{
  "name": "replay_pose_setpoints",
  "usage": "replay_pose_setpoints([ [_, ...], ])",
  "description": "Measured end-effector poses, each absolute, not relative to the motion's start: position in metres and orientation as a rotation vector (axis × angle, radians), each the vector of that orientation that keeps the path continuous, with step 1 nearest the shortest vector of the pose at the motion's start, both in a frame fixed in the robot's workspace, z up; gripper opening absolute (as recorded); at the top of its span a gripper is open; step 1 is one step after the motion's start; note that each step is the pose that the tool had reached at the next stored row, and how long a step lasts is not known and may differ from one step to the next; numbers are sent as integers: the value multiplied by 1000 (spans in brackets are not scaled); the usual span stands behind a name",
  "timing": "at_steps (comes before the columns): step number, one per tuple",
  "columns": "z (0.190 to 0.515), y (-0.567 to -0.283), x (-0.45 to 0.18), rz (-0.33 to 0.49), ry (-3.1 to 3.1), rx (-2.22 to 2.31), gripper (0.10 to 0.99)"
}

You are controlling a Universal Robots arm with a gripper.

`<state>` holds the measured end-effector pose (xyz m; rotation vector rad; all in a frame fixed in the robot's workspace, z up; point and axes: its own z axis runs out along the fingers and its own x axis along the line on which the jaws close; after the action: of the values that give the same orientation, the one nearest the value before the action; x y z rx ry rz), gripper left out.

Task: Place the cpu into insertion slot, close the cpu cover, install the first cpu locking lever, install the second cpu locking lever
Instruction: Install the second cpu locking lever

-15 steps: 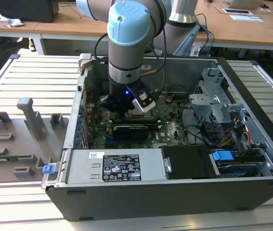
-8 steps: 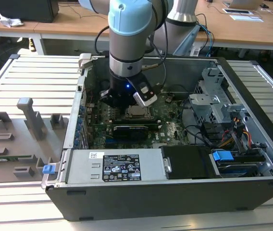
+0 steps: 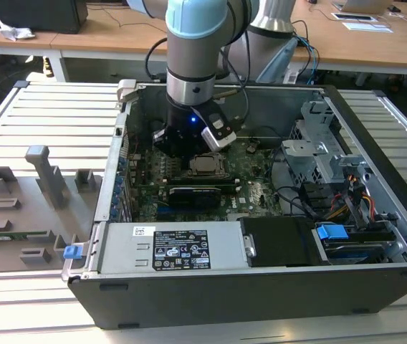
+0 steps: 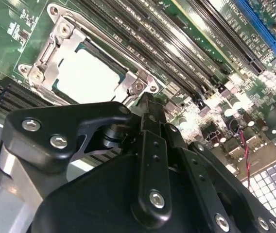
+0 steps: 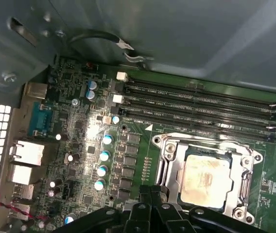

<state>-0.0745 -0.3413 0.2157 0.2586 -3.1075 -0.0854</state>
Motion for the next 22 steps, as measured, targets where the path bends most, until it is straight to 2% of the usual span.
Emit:
replay_pose_setpoints([
  [22,216,-341,30,-82,-3105,258,106],
])
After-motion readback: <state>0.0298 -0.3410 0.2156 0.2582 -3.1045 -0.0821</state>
